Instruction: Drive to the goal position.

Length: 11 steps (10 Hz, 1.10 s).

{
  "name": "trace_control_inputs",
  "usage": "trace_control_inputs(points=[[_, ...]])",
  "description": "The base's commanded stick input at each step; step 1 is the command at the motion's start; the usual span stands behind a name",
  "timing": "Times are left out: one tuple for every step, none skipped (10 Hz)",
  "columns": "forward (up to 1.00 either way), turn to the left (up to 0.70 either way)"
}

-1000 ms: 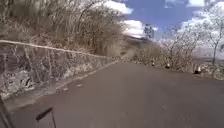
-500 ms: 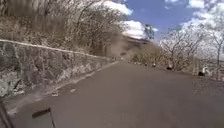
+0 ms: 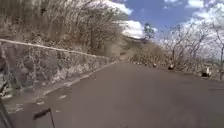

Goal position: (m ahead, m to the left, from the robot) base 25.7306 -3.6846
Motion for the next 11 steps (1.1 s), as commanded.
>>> trace_control_inputs(points=[[0.18, 0.0], [0.01, 0.0], [0.01, 0.0], [0.08, 0.0], [0.15, 0.0], [0.23, 0.0], [0.3, 0.0], [0.37, 0.0], [0.44, 0.0], [0.51, 0.0], [0.59, 0.0]])
